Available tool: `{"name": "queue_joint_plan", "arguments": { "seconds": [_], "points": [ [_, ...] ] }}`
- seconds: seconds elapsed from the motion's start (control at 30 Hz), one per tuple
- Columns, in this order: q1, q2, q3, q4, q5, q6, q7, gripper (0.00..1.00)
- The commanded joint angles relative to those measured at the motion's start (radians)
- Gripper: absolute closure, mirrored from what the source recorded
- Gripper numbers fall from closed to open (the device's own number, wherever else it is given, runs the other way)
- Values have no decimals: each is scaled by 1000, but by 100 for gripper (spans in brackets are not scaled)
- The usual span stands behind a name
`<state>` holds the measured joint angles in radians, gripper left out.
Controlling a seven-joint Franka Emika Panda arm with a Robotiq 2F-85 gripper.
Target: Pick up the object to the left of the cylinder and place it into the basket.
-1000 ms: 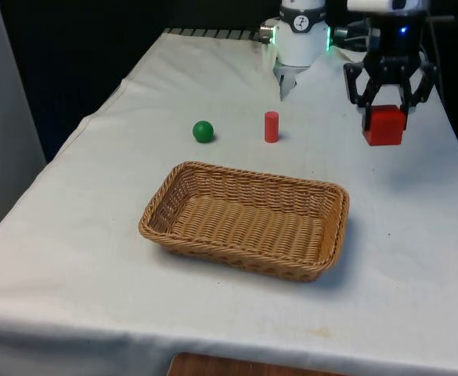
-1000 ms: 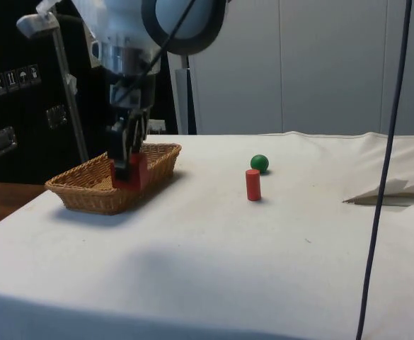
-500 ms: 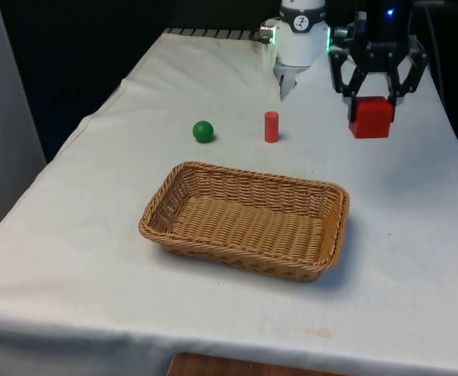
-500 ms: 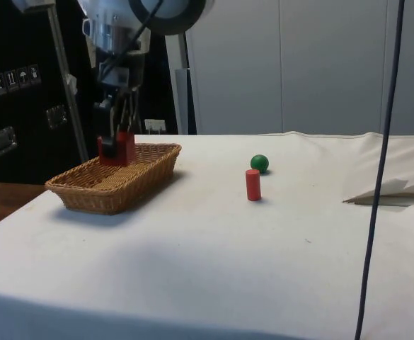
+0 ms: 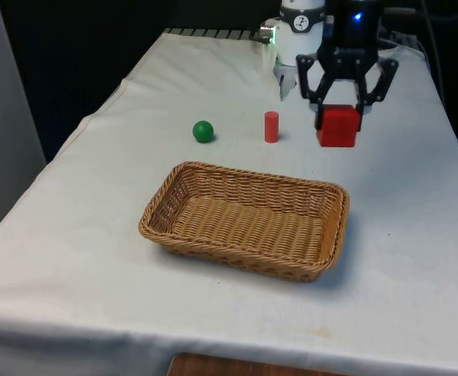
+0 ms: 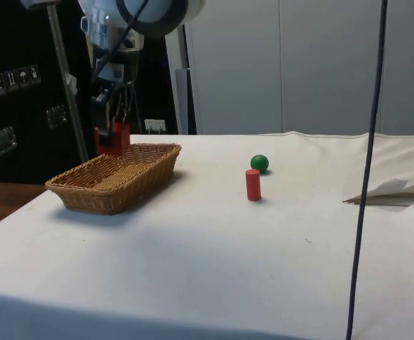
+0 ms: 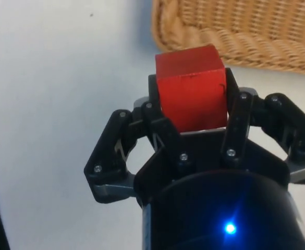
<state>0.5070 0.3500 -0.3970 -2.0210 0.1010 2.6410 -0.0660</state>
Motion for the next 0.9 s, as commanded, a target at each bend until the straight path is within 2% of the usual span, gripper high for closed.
{"name": "queue_joint_plan", "arguments": {
  "seconds": [0.0, 0.2, 0.23, 0.27, 0.47, 0.5, 0.53, 0.77, 0.8, 0.83, 0.87],
  "points": [
    [-15, 9, 6, 10, 20, 5, -24, 99],
    [-27, 49, -21, 34, 55, 26, -76, 99],
    [-13, 47, -33, 32, 41, 18, -60, 99],
    [-29, 56, -24, 37, 62, 32, -84, 99],
    [-42, 106, -43, 50, 115, 81, -145, 99],
    [-27, 105, -59, 46, 104, 73, -132, 99],
    [-45, 114, -45, 52, 123, 89, -155, 99],
    [-60, 178, -66, 76, 190, 141, -227, 99],
    [-42, 179, -85, 73, 182, 131, -215, 99],
    [-62, 186, -68, 79, 198, 147, -235, 99],
    [-67, 203, -71, 85, 216, 158, -254, 99]
  ]
}}
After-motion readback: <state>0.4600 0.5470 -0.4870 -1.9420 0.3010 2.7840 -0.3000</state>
